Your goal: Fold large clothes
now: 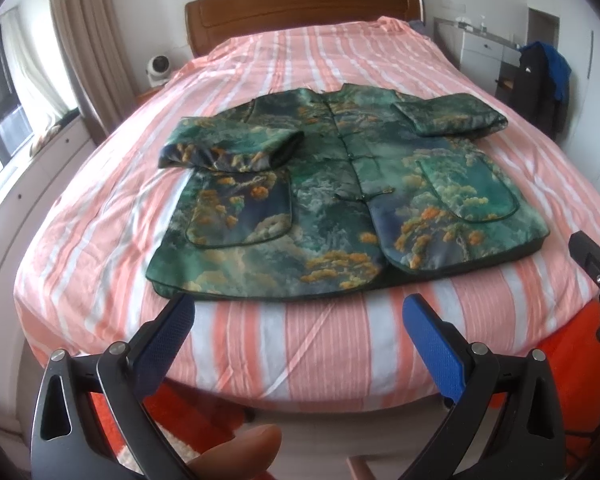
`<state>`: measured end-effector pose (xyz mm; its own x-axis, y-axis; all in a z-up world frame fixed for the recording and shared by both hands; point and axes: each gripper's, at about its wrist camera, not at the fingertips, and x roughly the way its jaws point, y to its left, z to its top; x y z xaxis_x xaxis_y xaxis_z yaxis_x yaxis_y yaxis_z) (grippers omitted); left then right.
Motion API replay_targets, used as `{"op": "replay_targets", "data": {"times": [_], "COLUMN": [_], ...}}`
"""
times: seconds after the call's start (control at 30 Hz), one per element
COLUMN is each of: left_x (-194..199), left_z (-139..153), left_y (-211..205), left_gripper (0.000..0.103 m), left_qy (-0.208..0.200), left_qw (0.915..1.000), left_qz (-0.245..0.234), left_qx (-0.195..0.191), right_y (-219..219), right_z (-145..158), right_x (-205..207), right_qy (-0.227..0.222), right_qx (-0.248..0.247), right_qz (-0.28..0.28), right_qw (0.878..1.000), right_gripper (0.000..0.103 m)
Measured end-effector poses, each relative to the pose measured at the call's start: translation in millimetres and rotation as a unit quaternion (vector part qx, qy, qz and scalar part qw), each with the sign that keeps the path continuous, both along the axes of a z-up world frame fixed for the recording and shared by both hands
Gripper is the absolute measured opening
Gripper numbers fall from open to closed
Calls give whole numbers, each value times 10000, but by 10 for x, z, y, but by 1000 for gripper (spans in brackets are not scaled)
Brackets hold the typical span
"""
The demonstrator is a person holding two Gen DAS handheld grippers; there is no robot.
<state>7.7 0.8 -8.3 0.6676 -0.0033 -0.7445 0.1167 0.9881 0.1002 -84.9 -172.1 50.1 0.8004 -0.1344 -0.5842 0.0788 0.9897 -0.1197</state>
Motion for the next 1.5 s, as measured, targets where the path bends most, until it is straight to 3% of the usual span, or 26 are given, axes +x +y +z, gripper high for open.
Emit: {"op": "replay_targets", "data": {"times": [0.33,0.63,1.2,1.5], "left_x": [-15,-111,-167,-135], "left_z": [26,134,180,112], "left_y": [-17,29,-7,-30], "left_gripper": [103,103,103,103], "left_qy": [-70,-430,-547,-399], "left_qw": [10000,9988,9974,9982], "left_qz": [-65,-77,-144,-156], "left_qx": [-1,-222,-453,-425], "right_y": [-11,-6,82,32], "right_z": [52,78,16,-2], "right_x": [-24,-83,-167,-175], "right_qy": [-129,-256,-262,-281], "right_qx": [51,98,153,225], "right_qz": [-9,24,262,217], "right_qw": [9999,9996,9992,9991], "right_gripper": [103,103,103,103]}}
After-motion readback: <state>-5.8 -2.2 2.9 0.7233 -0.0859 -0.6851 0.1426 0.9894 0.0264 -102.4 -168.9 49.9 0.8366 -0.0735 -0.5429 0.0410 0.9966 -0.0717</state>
